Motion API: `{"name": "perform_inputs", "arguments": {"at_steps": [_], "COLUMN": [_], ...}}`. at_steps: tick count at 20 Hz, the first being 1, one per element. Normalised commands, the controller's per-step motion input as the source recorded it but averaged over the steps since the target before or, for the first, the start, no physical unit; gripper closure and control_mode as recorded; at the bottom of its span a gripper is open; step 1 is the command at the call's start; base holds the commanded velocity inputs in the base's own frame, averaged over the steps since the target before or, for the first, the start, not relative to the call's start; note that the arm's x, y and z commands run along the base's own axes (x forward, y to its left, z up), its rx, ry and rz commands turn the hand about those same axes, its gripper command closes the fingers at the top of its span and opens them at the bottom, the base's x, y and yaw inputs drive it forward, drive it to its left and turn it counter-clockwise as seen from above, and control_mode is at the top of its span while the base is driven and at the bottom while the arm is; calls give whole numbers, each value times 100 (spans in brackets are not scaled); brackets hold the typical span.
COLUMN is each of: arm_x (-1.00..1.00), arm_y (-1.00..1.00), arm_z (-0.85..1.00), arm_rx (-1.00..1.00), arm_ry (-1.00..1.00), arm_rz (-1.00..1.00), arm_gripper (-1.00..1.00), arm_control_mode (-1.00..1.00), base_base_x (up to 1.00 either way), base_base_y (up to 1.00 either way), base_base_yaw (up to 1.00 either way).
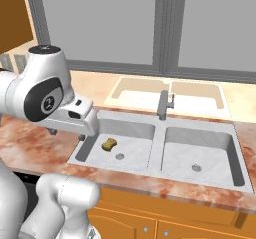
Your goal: Pick up the sponge and bar soap from the sink, and place them back in the cabinet, and close the cabinet doors.
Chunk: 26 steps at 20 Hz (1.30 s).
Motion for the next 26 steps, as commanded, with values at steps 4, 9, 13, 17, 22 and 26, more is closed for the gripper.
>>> {"name": "perform_inputs", "arguments": {"at_steps": [4,9,13,17,22,26], "arm_x": [12,21,29,30,34,40], "arm_y": [10,14,12,6,0,0], "arm_z": [-20,-22,-20,-19,-10,-13], "arm_rx": [0,0,0,0,0,0], "arm_ry": [0,0,0,0,0,0], "arm_rz": [0,0,0,0,0,0], "arm_gripper": [-100,-100,-100,-100,-100,-100], "arm_control_mode": [-100,-100,-100,-100,-100,-100], "base_base_x": [0,0,0,0,0,0], "base_base_y": [0,0,0,0,0,0], "base_base_yaw": [0,0,0,0,0,0]}}
